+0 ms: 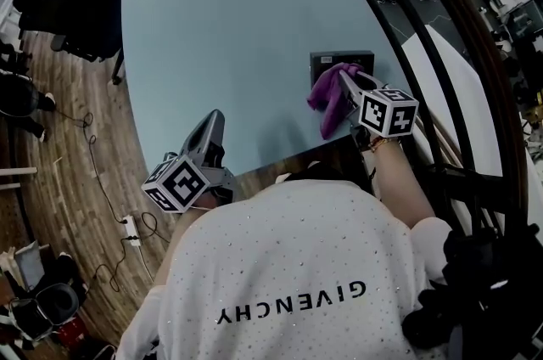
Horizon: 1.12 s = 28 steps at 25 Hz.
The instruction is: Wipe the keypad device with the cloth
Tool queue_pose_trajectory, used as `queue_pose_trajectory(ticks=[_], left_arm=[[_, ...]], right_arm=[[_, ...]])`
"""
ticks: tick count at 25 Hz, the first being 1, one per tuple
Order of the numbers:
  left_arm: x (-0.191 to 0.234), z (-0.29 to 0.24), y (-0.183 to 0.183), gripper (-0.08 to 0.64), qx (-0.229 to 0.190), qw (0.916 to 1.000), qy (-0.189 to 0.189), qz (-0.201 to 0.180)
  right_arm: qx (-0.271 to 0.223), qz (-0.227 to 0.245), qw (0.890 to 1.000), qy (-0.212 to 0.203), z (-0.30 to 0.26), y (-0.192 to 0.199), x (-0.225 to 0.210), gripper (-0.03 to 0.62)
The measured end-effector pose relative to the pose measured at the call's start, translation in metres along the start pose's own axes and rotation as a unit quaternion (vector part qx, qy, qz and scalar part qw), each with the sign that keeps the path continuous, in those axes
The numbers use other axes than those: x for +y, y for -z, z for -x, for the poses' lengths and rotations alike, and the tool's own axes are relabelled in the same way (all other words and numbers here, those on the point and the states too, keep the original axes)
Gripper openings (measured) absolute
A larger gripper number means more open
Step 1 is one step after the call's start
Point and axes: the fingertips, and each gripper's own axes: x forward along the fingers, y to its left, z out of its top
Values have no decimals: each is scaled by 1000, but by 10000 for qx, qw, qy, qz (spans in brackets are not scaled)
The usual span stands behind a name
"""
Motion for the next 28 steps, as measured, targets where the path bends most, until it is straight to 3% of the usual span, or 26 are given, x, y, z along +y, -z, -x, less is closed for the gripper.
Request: queue_pose_trajectory(ticks=[6,17,28], left_arm=[[-2,-4,-1,3,-17,10000,63,19],[-6,-12,3,3,-44,9999,128,24],[-9,-32,8,3,70,9997,217,-16]], right_arm=[[-72,-347,9992,211,8,-2,-20,25],[-148,-358,9984,409,18,-5,-40,25],[-386,-857,9933,665,29,-6,-73,25]])
